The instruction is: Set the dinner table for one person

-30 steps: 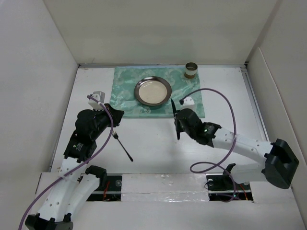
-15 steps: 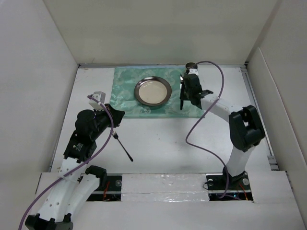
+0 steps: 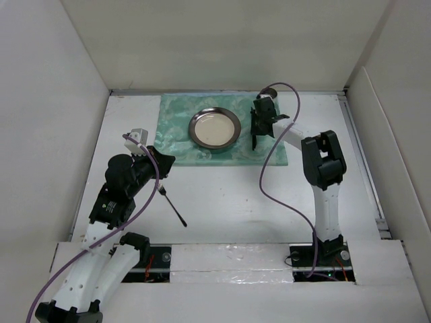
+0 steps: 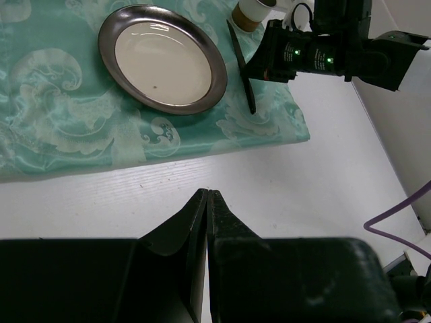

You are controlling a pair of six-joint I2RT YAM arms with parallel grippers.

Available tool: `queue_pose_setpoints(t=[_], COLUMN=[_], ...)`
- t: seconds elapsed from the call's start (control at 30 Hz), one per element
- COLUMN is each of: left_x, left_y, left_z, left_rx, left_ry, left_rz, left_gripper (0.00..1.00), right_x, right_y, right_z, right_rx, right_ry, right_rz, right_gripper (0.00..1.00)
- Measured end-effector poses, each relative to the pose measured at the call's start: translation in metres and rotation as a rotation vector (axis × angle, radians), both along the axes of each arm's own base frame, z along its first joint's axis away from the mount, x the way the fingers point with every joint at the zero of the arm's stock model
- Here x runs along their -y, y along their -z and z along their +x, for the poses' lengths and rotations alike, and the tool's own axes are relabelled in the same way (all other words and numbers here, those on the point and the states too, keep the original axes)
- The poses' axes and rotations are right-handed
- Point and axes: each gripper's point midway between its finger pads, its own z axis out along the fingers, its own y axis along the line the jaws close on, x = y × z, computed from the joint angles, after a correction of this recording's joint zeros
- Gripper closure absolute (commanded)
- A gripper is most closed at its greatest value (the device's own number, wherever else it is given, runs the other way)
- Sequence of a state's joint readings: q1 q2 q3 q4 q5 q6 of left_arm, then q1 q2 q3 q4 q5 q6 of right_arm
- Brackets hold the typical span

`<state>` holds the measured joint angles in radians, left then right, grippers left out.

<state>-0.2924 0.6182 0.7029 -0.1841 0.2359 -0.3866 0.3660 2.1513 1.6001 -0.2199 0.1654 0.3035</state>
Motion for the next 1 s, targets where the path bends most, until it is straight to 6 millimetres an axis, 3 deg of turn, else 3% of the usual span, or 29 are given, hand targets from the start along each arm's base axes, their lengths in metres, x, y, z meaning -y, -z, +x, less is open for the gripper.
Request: queue_pose_setpoints(t=[0.1,0.17,0.27,0.3,0.5,0.6,0.67,0.7,0.77,0.87,0.9,0.93,0.97,1.0], left_x=[0.0,0.0,0.0,0.0,0.0,0.0,0.0,0.0,0.0,0.0,0.001,0.001,0.0,0.0], left_y=[0.0,0.0,0.001,0.001,0.001,0.002,0.002,0.002,0.002,0.001,0.002,0.001,0.001,0.0], left_z=[0.0,0.0,0.0,0.0,0.001,0.001,0.001,0.001,0.001,0.001,0.001,0.001,0.001,0.0], left_rx=[-0.001,-0.001,-0.002,-0.003,-0.005,-0.007,-0.008,-0.008,-0.006,-0.005,-0.006,-0.005,-0.005,-0.001], left_ry=[0.0,0.0,0.0,0.0,0.0,0.0,0.0,0.0,0.0,0.001,0.002,0.002,0.002,-0.003], left_rz=[0.0,0.0,0.0,0.0,0.001,0.002,0.002,0.002,0.002,0.002,0.002,0.002,0.001,0.001], left_gripper=[1.0,1.0,1.0,1.0,1.0,1.0,1.0,1.0,1.0,1.0,1.0,1.0,1.0,1.0], right_x=[0.004,0.004,0.004,0.004,0.007,0.01,0.011,0.009,-0.004,-0.054,-0.079,-0.12,-0.127,-0.157], right_y=[0.014,0.018,0.017,0.017,0.01,-0.017,-0.05,-0.068,-0.113,-0.167,-0.176,-0.177,-0.174,-0.165], right_z=[-0.003,-0.002,0.0,0.0,-0.001,-0.012,-0.023,-0.028,-0.047,-0.092,-0.113,-0.151,-0.158,-0.187], right_rx=[-0.041,-0.056,-0.058,-0.059,-0.052,-0.018,0.041,0.083,0.187,0.353,0.388,0.413,0.409,0.394], right_ry=[0.002,0.002,0.003,0.005,0.013,0.009,0.0,-0.012,-0.059,-0.196,-0.264,-0.381,-0.402,-0.483], right_rz=[-0.012,-0.014,-0.009,-0.007,0.001,0.012,0.03,0.043,0.083,0.182,0.219,0.275,0.282,0.313], right_gripper=[1.0,0.93,0.76,0.66,0.5,0.49,0.65,0.82,0.98,1.0,1.0,1.0,1.0,1.0])
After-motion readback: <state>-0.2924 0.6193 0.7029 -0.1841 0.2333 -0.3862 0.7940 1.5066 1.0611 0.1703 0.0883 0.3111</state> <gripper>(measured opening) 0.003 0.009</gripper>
